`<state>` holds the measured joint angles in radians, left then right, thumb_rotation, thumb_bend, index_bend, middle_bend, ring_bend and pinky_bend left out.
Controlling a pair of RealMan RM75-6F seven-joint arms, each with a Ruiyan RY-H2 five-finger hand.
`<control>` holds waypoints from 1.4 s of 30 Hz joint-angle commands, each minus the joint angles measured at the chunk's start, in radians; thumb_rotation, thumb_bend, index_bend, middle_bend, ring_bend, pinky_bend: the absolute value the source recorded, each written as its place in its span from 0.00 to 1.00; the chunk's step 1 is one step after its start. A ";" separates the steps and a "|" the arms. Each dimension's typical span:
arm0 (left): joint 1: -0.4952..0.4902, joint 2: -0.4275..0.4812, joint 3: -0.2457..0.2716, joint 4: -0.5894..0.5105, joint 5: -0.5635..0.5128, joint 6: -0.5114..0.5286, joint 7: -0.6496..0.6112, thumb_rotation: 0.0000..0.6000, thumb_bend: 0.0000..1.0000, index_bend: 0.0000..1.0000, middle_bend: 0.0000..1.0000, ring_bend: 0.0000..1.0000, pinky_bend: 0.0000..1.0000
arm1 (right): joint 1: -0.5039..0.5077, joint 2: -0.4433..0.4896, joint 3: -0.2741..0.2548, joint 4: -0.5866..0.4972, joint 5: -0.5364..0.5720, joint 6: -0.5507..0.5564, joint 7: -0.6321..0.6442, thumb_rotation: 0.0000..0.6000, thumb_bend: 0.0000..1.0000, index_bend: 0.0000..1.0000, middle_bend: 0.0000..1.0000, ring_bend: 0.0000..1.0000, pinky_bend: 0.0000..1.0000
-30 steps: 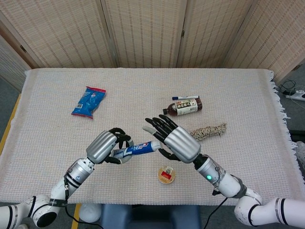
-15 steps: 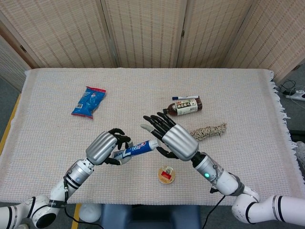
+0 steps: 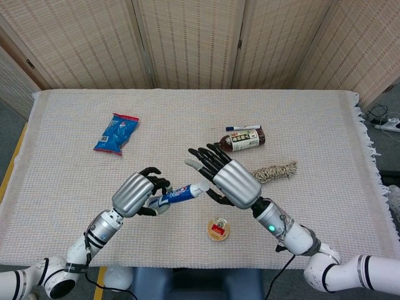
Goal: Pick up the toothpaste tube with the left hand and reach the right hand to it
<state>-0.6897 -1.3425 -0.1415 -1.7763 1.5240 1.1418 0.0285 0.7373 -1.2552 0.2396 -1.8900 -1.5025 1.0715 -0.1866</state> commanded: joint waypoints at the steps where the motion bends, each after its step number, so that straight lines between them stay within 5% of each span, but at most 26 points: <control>1: 0.001 -0.006 0.002 0.012 0.004 0.004 0.019 1.00 0.52 0.82 0.82 0.65 0.30 | 0.001 0.002 0.000 -0.003 0.000 0.003 -0.002 1.00 0.50 0.00 0.00 0.00 0.00; 27: 0.017 -0.033 0.020 0.086 -0.001 0.017 0.081 1.00 0.52 0.81 0.82 0.65 0.28 | 0.005 0.013 -0.016 -0.006 -0.001 0.029 -0.025 1.00 0.50 0.00 0.00 0.00 0.00; 34: 0.026 -0.078 0.052 0.251 0.012 0.010 0.076 1.00 0.52 0.78 0.82 0.62 0.28 | -0.088 0.103 -0.070 -0.028 -0.055 0.124 -0.013 1.00 0.50 0.00 0.00 0.00 0.00; 42: 0.006 -0.234 0.086 0.552 0.072 0.013 0.044 1.00 0.52 0.72 0.77 0.58 0.27 | -0.167 0.145 -0.127 -0.004 -0.090 0.179 0.010 1.00 0.50 0.00 0.00 0.00 0.00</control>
<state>-0.6740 -1.5075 -0.0725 -1.3255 1.5694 1.1544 0.0990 0.5782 -1.1136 0.1190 -1.8999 -1.5873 1.2457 -0.1810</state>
